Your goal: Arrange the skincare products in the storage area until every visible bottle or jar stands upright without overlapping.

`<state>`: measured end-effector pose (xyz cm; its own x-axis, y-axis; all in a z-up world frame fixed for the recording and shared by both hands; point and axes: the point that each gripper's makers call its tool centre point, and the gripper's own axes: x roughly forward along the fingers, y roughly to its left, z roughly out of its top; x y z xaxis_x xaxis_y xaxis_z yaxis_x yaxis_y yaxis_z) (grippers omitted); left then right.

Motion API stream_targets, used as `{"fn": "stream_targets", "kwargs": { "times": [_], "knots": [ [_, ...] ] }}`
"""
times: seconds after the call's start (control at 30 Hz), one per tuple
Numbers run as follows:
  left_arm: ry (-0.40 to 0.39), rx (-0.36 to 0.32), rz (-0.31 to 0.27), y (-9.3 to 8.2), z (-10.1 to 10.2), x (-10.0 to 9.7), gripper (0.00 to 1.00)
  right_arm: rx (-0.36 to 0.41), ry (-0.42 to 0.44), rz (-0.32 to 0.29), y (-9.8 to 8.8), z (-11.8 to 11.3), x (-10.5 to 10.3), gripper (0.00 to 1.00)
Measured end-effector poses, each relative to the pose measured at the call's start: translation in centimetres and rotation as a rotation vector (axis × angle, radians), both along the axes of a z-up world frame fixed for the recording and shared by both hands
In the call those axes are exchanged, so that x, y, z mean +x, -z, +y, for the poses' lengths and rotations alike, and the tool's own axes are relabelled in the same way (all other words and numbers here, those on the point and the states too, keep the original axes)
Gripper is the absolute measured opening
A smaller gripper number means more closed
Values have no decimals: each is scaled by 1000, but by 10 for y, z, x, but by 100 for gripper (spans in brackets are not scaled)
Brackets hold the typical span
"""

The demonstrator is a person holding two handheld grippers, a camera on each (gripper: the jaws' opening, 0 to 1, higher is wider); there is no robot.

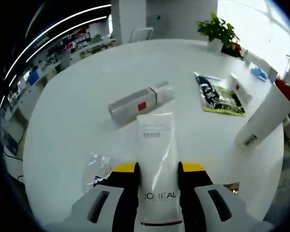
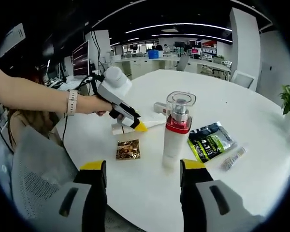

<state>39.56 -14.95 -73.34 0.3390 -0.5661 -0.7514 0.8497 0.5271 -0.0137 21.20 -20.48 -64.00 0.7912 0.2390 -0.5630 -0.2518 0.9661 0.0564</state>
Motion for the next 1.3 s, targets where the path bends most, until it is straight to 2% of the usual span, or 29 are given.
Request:
{"fn": "stream_targets", "kwargs": {
  "times": [0.27, 0.37, 0.47, 0.57, 0.83, 0.93, 1.0, 1.07, 1.13, 1.3],
  "knots": [
    [2, 0, 7, 1, 12, 1, 24, 25, -6, 4, 1, 6, -3, 61],
    [-15, -43, 33, -3, 20, 0, 23, 59, -2, 0, 1, 10, -2, 60],
    [-20, -95, 33, -12, 25, 0, 23, 132, 0, -5, 3, 17, 0, 60],
    [-24, -142, 41, -21, 30, -4, 23, 147, -10, 9, 7, 21, 0, 58],
    [56, -237, -27, -55, 37, -34, 23, 199, -48, -2, 5, 38, 2, 55],
    [78, -259, -30, -61, 38, -46, 23, 213, -53, 2, 4, 41, 2, 52],
    [87, -277, -31, -66, 38, -53, 23, 248, -41, -4, 0, 42, 3, 50],
    [100, -289, -32, -68, 37, -61, 23, 285, -29, -32, -5, 43, 6, 44],
    [118, -299, -47, -71, 38, -69, 23, 325, -25, -50, -11, 43, 7, 42],
    [147, -327, -48, -80, 35, -86, 23, 335, -13, -59, -14, 43, 10, 38]
  ]
}}
